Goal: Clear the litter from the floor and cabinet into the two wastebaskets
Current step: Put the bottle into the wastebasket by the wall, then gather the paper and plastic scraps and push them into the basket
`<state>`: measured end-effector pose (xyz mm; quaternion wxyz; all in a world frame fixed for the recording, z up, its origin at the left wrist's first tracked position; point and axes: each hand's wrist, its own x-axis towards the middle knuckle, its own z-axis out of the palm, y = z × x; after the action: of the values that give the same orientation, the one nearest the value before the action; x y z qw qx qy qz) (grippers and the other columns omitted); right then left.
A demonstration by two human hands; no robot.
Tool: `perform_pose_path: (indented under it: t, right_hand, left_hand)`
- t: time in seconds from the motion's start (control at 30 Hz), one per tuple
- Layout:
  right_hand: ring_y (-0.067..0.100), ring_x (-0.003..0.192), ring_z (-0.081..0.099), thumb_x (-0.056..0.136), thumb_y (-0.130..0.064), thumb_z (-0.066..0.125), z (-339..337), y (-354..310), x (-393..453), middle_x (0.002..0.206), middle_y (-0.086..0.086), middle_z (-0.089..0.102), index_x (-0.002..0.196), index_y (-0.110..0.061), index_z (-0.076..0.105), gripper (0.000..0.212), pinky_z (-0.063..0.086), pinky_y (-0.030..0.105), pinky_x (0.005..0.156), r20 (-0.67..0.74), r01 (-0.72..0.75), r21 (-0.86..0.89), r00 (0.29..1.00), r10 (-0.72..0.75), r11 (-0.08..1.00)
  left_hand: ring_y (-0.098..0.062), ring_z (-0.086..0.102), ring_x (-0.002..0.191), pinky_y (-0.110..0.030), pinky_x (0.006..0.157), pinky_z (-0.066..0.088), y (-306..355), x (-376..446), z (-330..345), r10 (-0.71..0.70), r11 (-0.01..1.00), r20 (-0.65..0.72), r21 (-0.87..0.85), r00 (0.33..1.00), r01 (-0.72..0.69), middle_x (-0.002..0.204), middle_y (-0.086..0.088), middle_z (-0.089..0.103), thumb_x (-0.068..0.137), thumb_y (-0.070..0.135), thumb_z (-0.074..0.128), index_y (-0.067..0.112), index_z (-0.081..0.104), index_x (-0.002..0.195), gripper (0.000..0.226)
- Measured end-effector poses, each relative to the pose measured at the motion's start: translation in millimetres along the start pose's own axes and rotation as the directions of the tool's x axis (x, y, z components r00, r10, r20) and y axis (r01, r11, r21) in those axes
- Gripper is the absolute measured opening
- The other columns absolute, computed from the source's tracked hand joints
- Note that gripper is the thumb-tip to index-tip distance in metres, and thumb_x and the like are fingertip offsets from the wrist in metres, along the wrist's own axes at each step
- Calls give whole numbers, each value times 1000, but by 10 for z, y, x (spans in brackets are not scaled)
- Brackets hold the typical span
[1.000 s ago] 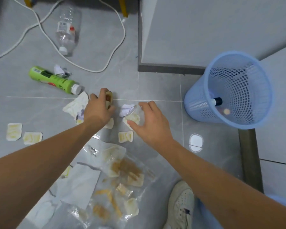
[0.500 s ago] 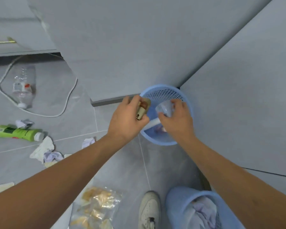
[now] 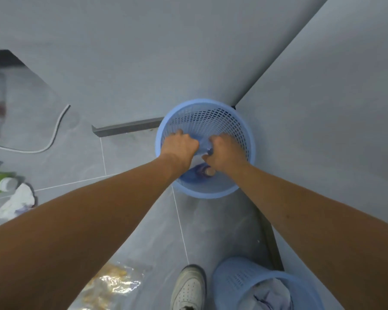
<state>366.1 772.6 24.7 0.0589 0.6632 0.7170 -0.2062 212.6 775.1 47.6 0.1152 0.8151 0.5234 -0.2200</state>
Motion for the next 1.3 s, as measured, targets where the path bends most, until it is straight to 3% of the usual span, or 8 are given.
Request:
perform_pose_path:
  t: [0.17, 0.37, 0.53, 0.73, 0.87, 1.03, 1.13, 1.3]
  right_hand:
    - [32, 94, 59, 86, -24, 58, -213, -306, -416, 96, 10, 62, 92, -11, 63, 15, 49, 39, 79, -166, 28, 141, 986, -4, 990]
    - [25, 91, 54, 85, -14, 61, -472, -1440, -1289, 94, 3, 59, 91, -11, 63, 7, 44, 37, 74, -427, 254, 193, 891, -152, 948]
    - [21, 89, 57, 84, -15, 60, 225, -2453, -1994, 91, -4, 57, 94, -16, 64, 10, 49, 39, 77, -266, 354, 281, 922, -282, 892]
    - [24, 109, 55, 87, -21, 63, 1597, -3094, -2223, 115, -1, 54, 114, -21, 64, 27, 52, 39, 82, 106, 203, 178, 969, -224, 963]
    - [32, 111, 54, 89, -24, 67, 2109, -3092, -1932, 129, 6, 51, 123, -19, 62, 35, 54, 44, 85, 182, 168, 23, 969, -170, 985]
    - [35, 112, 47, 87, -27, 70, 2490, -3068, -1554, 128, 8, 48, 130, -26, 57, 45, 54, 44, 78, 128, 185, -49, 976, -178, 981]
    - [32, 111, 44, 85, -21, 70, 2642, -3041, -1440, 120, 8, 48, 120, -23, 57, 37, 49, 38, 66, 110, 239, -81, 967, -229, 968]
    - [36, 92, 52, 79, -7, 67, 2805, -2969, -1375, 106, 11, 55, 99, -11, 60, 22, 39, 34, 64, 68, 255, 47, 964, -258, 966]
  left_hand:
    - [-31, 49, 114, -39, 84, 40, -156, -579, -189, 116, 975, -236, -158, 965, -156, 115, -10, 60, 90, 22, 56, 12, 65, 117, 30]
    - [-34, 54, 94, -42, 69, 46, -1043, -1985, 137, -44, 911, -471, -382, 881, -159, 98, -9, 59, 84, 22, 58, 13, 64, 104, 23]
    - [-34, 56, 94, -43, 68, 51, -1936, -3375, 1121, -254, 869, -312, -488, 915, 74, 101, -8, 60, 88, 22, 62, 14, 64, 110, 24]
    - [-28, 55, 111, -40, 76, 52, -2308, -4387, 2491, -421, 734, 17, -581, 907, 351, 115, -3, 61, 96, 33, 57, 20, 61, 126, 33]
    - [-29, 55, 115, -44, 79, 55, -2495, -4369, 3011, -499, 637, 91, -636, 862, 436, 120, -5, 59, 96, 35, 55, 22, 58, 131, 38]
    - [-33, 50, 112, -46, 73, 53, -2618, -3744, 3213, -526, 669, -87, -656, 846, 349, 123, -10, 48, 94, 33, 58, 24, 49, 137, 45]
    - [-33, 48, 114, -44, 71, 52, -2647, -3288, 3205, -516, 732, -195, -606, 834, 311, 127, -10, 47, 92, 36, 62, 29, 49, 138, 48]
    - [-33, 47, 113, -44, 74, 51, -2654, -2830, 3265, -450, 789, -154, -530, 879, 311, 123, -10, 48, 89, 31, 64, 27, 56, 131, 43]
